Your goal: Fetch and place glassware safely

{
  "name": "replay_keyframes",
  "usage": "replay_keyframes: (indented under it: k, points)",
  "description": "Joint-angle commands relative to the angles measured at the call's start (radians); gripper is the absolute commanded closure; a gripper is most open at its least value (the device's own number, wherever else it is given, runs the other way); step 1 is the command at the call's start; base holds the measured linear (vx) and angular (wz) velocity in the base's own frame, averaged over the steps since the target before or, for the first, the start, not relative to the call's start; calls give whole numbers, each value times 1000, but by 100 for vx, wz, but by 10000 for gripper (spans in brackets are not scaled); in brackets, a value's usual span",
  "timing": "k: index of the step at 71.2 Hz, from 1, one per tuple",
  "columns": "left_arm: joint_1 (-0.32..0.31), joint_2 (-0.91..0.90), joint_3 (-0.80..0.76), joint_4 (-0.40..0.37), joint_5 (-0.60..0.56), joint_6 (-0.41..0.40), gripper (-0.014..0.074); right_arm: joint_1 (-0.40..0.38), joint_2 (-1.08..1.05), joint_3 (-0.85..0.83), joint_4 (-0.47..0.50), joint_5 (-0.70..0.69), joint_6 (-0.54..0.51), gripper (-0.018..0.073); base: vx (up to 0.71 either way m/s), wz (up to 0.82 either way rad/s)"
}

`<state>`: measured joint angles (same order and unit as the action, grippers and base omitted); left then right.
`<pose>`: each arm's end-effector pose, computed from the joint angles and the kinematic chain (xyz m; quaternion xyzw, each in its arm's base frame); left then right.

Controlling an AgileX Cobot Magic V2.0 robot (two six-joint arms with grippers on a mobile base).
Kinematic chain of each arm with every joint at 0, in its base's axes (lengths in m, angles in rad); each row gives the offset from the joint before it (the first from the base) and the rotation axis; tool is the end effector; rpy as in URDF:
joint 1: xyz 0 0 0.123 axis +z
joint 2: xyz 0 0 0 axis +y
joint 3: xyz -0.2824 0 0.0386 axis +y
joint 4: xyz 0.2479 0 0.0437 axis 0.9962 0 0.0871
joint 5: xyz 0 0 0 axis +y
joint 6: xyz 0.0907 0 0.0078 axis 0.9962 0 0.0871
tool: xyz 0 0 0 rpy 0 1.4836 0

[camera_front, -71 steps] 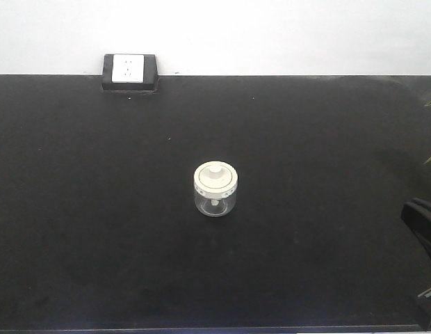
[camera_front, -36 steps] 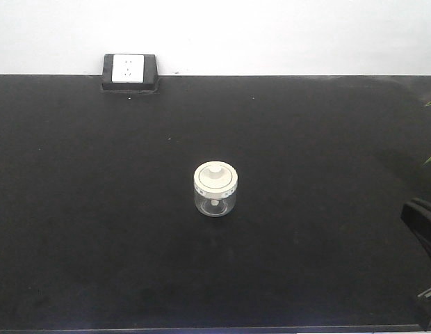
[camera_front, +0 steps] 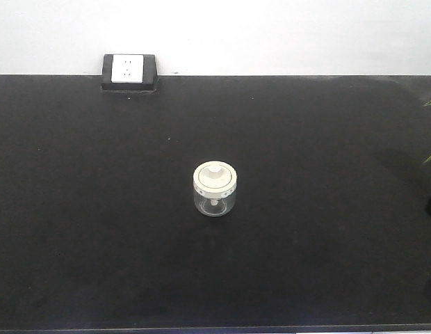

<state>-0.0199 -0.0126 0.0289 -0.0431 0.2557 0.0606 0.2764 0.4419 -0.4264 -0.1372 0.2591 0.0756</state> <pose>0.0551 -0.0021 0.1809 0.0184 0.7690 -0.0045 0.6389 0.0963 0.0240 0.3016 -0.1166 0.7605 0.0565 0.6363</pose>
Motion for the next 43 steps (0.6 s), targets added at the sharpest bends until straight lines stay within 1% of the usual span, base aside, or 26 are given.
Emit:
replay_keyframes:
  k: [1, 10, 26, 43]
  points:
    - [-6, -11, 27, -11, -64, 0, 603, -84, 5, -26, 12, -43, -11, 563, 0, -1]
    - [-6, -11, 27, -11, -64, 0, 603, -162, -11, 25, 2, -42, -11, 563, 0, -1]
    - [-6, -11, 27, -11, -64, 0, 603, -223, -163, 231, 9, -108, -11, 563, 0, 0]
    - [-6, -11, 27, -11, -64, 0, 603, -303, -370, 424, 70, -119, -8, 563, 0, 0]
